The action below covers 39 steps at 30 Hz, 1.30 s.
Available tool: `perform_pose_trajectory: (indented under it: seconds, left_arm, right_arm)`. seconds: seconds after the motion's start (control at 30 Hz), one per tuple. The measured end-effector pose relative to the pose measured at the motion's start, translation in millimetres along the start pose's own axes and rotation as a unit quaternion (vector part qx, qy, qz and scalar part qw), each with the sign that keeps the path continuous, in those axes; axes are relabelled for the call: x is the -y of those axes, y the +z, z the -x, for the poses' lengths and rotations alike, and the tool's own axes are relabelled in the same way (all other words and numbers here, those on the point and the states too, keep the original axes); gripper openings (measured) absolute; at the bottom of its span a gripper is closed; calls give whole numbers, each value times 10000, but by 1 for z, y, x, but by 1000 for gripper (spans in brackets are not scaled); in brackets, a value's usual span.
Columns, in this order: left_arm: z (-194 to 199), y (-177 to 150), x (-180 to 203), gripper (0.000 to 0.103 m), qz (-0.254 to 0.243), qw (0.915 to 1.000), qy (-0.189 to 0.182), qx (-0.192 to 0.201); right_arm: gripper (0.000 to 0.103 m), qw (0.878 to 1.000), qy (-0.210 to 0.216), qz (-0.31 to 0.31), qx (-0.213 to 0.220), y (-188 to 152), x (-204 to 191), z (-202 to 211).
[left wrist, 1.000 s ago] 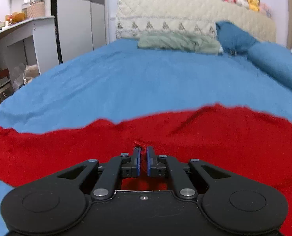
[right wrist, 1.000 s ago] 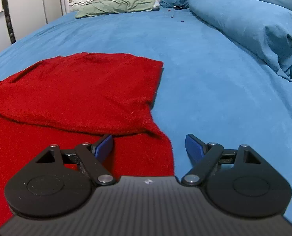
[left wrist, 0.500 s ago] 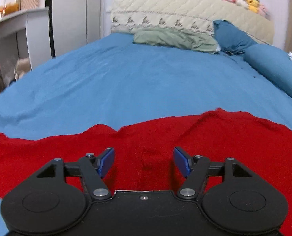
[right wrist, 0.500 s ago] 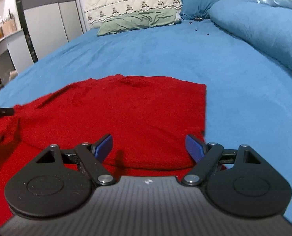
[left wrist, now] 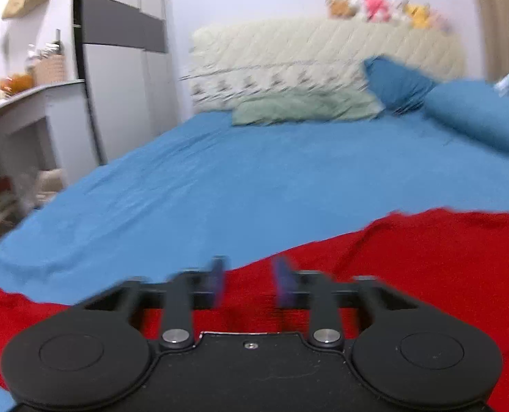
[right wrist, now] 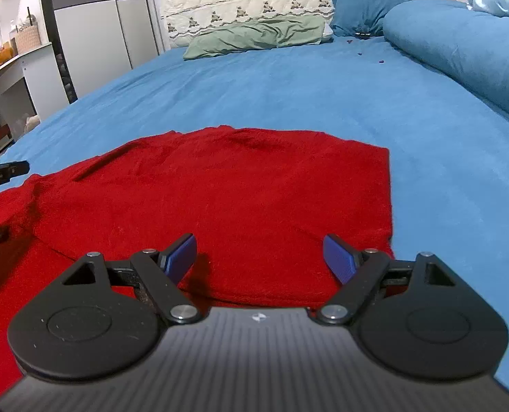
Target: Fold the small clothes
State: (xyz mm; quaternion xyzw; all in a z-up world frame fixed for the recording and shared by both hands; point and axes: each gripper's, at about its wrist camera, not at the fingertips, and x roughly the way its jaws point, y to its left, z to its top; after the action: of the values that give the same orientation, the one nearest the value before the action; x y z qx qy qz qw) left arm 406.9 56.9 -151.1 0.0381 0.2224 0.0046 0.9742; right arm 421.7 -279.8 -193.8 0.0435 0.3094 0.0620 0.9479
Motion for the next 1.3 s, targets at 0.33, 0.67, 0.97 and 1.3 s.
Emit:
perform_pose_trajectory:
  seconds: [0.33,0.67,0.97,1.3]
  left_arm:
    - [-16,-28,4,70,-140,9906,-866,-1054]
    - [-14,-32,3,71,-67,9909,-854,-1035]
    - [1,-12,-8,72,54,9906,-790,-1111]
    - [102,21,-128,102,675,9952,-299,-642]
  right_arm:
    - [97,9990,-421,39,-130,-12,10,2]
    - [102,9983,-507,-236,-145,59,26,-74]
    - [103,9960,-852,-52,277,65,20,-55]
    - [103,9990,-61,338,291,61,-75,68]
